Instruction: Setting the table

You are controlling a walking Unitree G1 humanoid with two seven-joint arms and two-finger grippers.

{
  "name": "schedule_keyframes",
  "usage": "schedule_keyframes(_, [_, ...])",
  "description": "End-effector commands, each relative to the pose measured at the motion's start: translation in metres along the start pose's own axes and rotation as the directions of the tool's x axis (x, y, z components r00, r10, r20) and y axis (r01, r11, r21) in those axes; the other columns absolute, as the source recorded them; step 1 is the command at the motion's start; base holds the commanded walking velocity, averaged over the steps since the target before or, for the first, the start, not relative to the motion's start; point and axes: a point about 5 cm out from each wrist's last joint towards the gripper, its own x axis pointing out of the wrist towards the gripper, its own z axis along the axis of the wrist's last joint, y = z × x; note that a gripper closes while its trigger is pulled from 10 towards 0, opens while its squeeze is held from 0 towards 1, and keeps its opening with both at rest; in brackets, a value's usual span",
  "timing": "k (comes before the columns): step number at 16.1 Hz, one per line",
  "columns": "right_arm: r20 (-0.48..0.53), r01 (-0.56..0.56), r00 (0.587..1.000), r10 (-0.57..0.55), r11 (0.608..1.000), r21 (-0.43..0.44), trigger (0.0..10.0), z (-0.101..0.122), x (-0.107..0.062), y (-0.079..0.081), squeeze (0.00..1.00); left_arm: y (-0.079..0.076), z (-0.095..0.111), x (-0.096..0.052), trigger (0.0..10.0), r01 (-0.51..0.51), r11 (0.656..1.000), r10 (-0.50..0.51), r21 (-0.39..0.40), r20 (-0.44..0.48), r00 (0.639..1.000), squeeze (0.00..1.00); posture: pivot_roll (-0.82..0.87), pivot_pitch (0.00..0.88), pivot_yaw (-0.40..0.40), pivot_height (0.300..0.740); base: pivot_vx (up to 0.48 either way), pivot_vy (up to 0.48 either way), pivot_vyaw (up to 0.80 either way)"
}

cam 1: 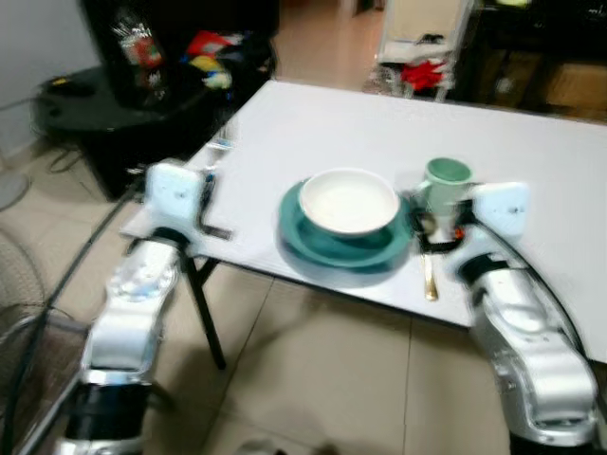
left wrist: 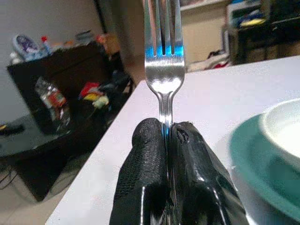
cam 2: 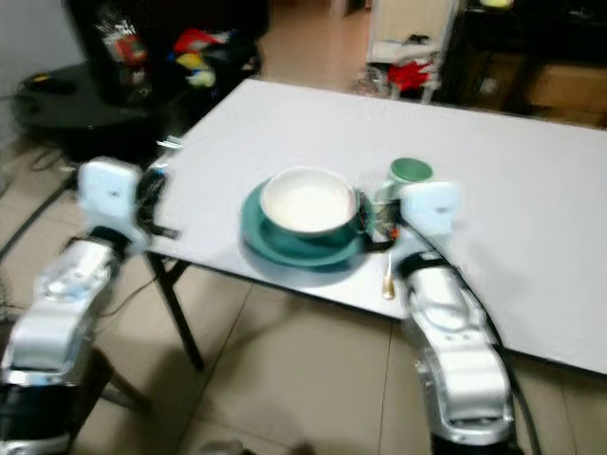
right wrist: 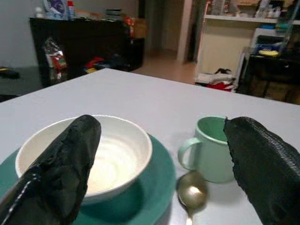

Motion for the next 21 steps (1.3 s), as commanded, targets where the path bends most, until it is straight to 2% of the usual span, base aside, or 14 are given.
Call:
schedule_keyframes(1, [0.014, 0.015, 1.000, -0.015, 1.000, -0.011, 10.0, 0.003, -0.001, -0.006, 0.00, -0.005, 0.008, 0.003, 10.0, 0.029, 1.000, -0.030, 0.005, 0.034, 0.999, 0.00, 0.04, 0.000, 0.057, 0.740, 0.341, 0.000, 0.00])
schedule_keyframes(14, [-0.021, -0.006, 1.000, 0.005, 1.000, -0.027, 10.0, -0.002, -0.017, -0.009, 0.00, -0.008, 0.002, 0.015, 10.0, 0.093, 0.996, -0.094, 0.015, 0.020, 0.995, 0.00, -0.02, 0.000, 0.107, 0.740, 0.341, 0.000, 0.00])
schedule_keyframes(16, [-0.042, -0.044, 0.998, 0.043, 0.998, -0.039, 10.0, -0.004, -0.020, -0.010, 0.00, -0.004, -0.006, 0.017, 10.0, 0.083, 0.996, -0.083, 0.007, -0.030, 0.996, 0.00, -0.03, 0.000, 0.111, 0.740, 0.000, 0.000, 0.00])
schedule_keyframes(19, [-0.051, -0.100, 0.994, 0.099, 0.995, -0.004, 10.0, -0.001, -0.020, -0.008, 0.00, 0.005, -0.017, 0.018, 10.0, 0.098, 0.995, -0.094, 0.035, -0.104, 0.990, 0.00, -0.04, 0.000, 0.106, 0.740, 0.000, 0.000, 0.00])
schedule_keyframes(20, [-0.071, -0.152, 0.986, 0.151, 0.988, -0.008, 10.0, 0.000, -0.020, -0.006, 0.00, 0.013, -0.023, 0.025, 10.0, 0.104, 0.993, -0.094, 0.059, -0.163, 0.982, 0.00, -0.03, 0.000, 0.104, 0.740, 0.000, 0.000, 0.00])
schedule_keyframes(21, [-0.074, -0.168, 0.983, 0.167, 0.986, -0.007, 10.0, 0.001, -0.020, -0.006, 0.00, 0.016, -0.026, 0.028, 10.0, 0.109, 0.992, -0.095, 0.066, -0.185, 0.978, 0.00, -0.04, 0.000, 0.103, 0.740, 0.000, 0.000, 0.00])
